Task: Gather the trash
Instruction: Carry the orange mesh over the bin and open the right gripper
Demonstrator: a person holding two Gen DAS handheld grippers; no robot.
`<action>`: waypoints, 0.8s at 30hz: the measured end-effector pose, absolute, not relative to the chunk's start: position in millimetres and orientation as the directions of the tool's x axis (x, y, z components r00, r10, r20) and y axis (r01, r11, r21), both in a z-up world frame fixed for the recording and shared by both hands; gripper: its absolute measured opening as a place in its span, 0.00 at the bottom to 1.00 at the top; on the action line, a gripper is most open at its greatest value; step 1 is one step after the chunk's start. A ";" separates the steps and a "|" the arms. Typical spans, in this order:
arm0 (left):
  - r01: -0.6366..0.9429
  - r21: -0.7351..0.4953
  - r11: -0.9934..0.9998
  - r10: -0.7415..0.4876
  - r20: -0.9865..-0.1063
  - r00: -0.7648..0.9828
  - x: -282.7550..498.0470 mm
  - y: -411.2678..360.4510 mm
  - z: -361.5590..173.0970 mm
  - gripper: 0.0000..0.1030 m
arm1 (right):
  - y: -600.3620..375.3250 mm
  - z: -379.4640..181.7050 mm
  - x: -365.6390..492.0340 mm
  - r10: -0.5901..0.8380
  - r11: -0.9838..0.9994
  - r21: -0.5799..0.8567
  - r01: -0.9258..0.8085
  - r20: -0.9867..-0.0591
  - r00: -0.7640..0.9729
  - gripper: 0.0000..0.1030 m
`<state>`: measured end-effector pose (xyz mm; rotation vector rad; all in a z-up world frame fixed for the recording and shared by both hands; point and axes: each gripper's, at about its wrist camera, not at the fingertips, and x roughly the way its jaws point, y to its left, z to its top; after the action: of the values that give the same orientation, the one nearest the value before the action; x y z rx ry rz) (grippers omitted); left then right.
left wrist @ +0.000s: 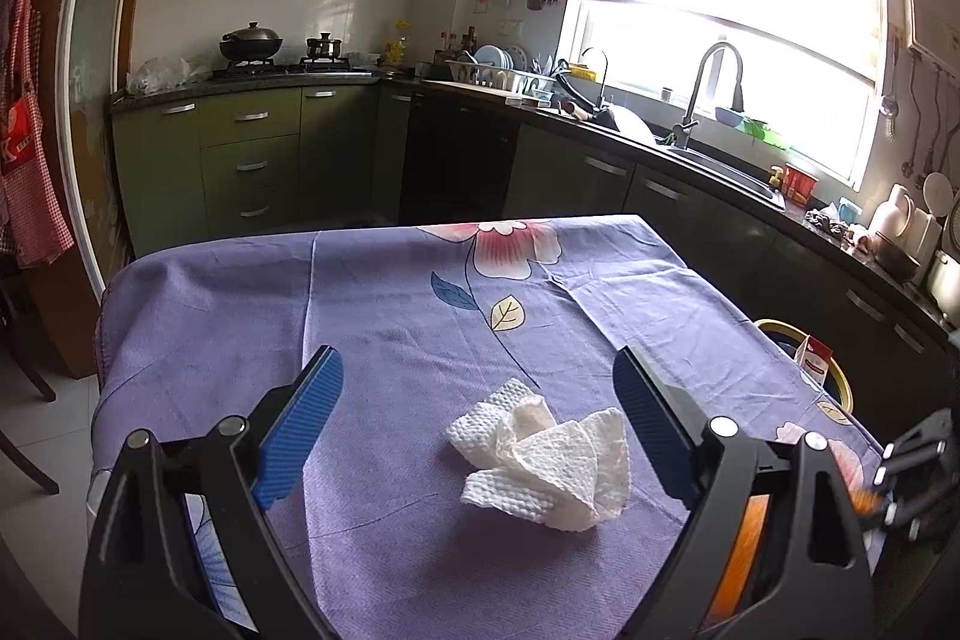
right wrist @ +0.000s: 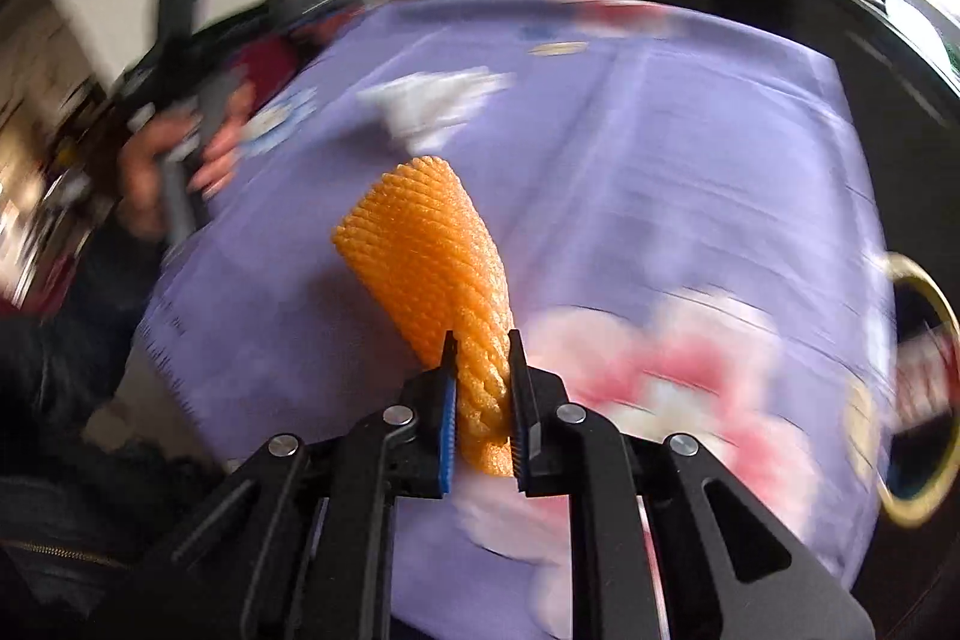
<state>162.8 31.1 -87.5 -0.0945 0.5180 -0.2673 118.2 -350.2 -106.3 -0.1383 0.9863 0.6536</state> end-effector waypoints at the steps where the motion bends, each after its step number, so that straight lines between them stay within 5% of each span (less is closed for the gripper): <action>1: 0.229 -0.154 0.961 -0.276 -0.478 0.834 162.9 30.7 -87.7 0.84 | -370.2 -103.2 121.4 0.426 0.839 0.181 -0.513 -0.806 0.412 0.14; 10: 0.234 -0.127 0.964 -0.266 -0.492 0.829 163.2 25.8 -90.1 0.84 | -521.3 -79.5 146.6 -0.081 0.992 -0.124 -0.038 -0.820 0.567 0.14; 17: 0.216 -0.139 0.966 -0.257 -0.501 0.826 166.9 29.6 -92.4 0.84 | -554.0 -97.9 160.2 -0.258 0.940 -0.325 -0.107 -0.879 0.402 0.16; 24: 0.221 -0.133 0.966 -0.258 -0.506 0.823 167.7 28.2 -93.8 0.85 | -594.2 -121.4 167.6 -0.413 0.902 -0.433 0.008 -0.855 0.313 0.17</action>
<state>167.7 28.2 -93.8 -0.0697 0.5478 -0.2553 167.6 -594.2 -121.4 -0.3819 1.2287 -0.2868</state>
